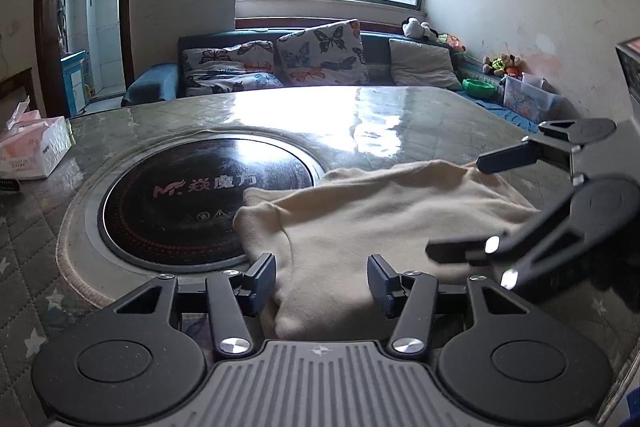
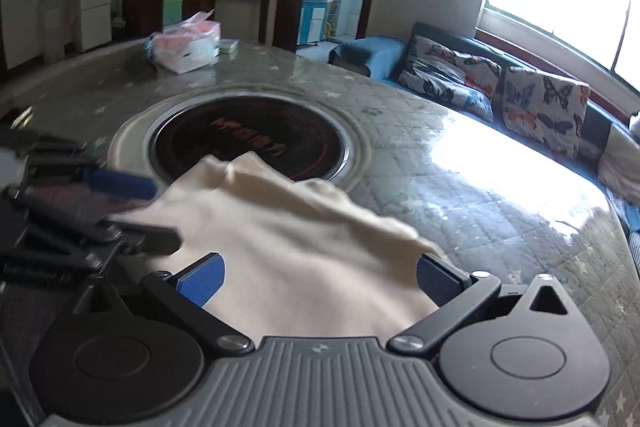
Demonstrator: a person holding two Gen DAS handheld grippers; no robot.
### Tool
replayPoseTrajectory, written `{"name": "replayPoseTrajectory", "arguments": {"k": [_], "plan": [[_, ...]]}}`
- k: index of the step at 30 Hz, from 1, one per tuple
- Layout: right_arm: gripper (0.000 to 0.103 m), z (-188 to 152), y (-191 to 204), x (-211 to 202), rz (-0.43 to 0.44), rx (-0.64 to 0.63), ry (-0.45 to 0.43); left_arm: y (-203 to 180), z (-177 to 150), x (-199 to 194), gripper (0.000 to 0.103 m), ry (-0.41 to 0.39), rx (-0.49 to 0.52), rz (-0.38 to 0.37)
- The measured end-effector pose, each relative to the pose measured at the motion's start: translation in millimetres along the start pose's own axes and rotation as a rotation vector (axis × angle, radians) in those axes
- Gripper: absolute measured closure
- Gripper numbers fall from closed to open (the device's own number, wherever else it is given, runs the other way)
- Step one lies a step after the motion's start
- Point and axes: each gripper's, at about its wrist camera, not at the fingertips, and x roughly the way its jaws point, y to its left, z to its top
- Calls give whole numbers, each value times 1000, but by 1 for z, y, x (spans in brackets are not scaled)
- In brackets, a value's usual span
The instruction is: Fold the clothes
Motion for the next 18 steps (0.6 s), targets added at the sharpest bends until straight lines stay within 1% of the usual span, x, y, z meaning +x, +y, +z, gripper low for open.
{"name": "replayPoseTrajectory", "arguments": {"k": [4,7,12,15,18], "plan": [[0,-14,16,9,-32,-33,7,-1,-6,2,49,12,8,20],[0,-18,16,8,-39,4,-13,1,-8,3,47,13,7,24],[0,-21,12,-12,-33,16,-49,2,-5,-3,47,-2,6,24],[0,-26,7,-21,-16,40,-40,2,-7,-4,45,-1,10,29],[0,-35,3,-18,2,79,-1,2,-6,-6,45,-6,8,31]]}}
